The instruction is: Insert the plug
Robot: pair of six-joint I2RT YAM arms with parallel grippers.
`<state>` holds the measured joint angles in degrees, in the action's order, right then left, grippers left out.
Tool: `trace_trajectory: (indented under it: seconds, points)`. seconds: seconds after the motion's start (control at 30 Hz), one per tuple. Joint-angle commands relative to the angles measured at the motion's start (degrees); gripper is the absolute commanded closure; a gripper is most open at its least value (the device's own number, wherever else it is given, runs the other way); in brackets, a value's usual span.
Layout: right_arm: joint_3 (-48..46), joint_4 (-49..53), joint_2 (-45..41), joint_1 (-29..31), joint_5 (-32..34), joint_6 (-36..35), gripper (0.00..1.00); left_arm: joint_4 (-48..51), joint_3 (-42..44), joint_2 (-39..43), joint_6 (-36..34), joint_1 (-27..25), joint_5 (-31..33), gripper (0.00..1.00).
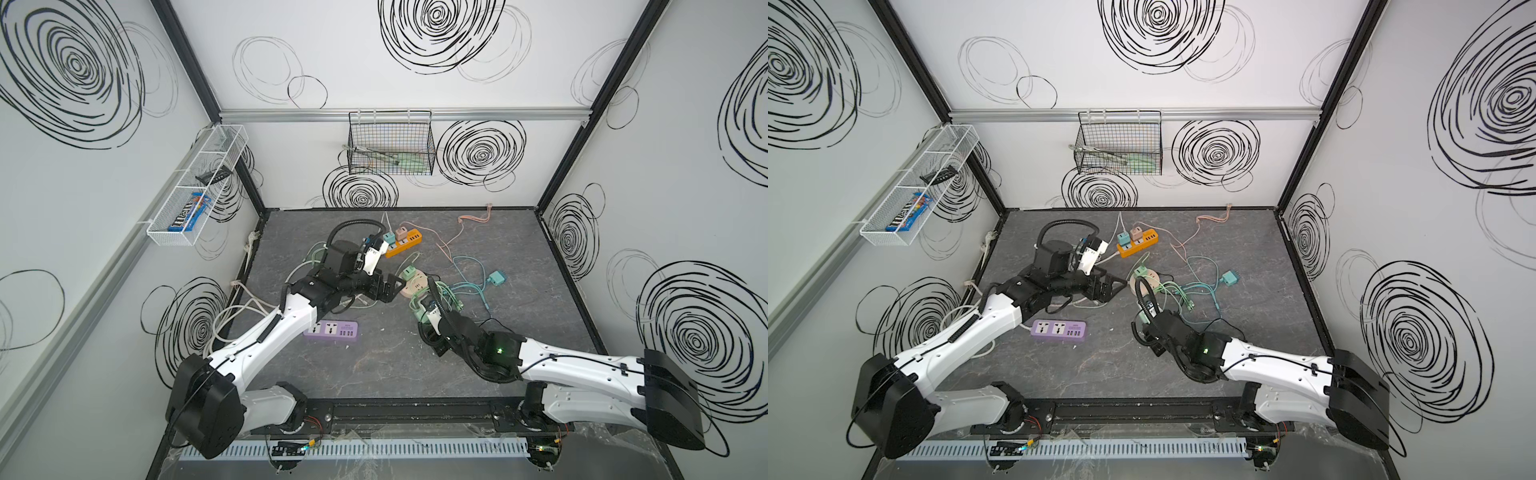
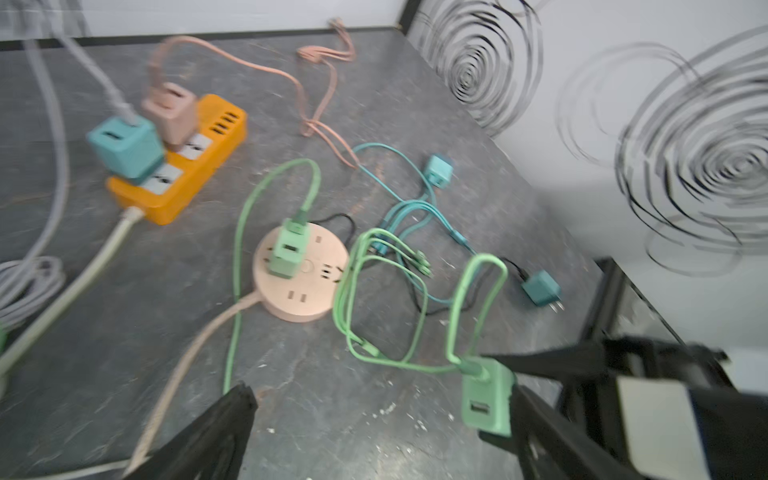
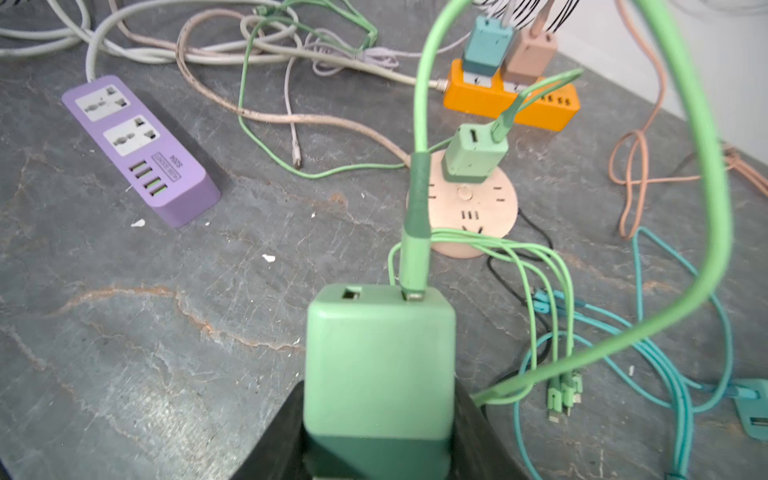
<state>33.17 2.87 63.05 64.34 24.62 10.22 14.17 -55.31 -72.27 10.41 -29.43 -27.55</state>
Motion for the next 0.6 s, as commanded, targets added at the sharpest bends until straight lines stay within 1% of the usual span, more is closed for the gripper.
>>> trace_trajectory:
  seconds: [0.0, 0.1, 0.3, 0.43, 0.5, 0.57]
  points:
    - [-1.1, -6.3, -3.1, 0.4, 4.2, -3.8, 0.57, 5.7, -1.5, 1.3, -6.5, -1.4, -11.9, 0.01]
    - [-2.0, -8.8, -5.2, 0.3, 1.9, -7.7, 0.56, 7.2, -2.1, 0.9, -7.1, -2.3, -14.5, 0.03]
    - [-4.2, -15.4, -8.1, 0.3, -1.3, -16.7, 0.56, 8.5, -5.7, -2.9, -6.0, -5.3, -15.1, 0.14]
    - [-4.2, -17.0, -8.7, 0.4, 0.2, -19.0, 0.56, 6.5, -6.0, -4.5, -3.5, -5.4, -15.1, 0.24]
    - [-4.1, -17.1, -9.0, 0.3, -0.1, -20.2, 0.56, 5.5, -6.0, -5.1, -2.3, -5.4, -15.0, 0.29]
    - [-4.1, -17.3, -9.3, 0.4, -1.1, -21.4, 0.56, 4.5, -6.0, -5.6, -1.3, -5.5, -15.4, 0.32]
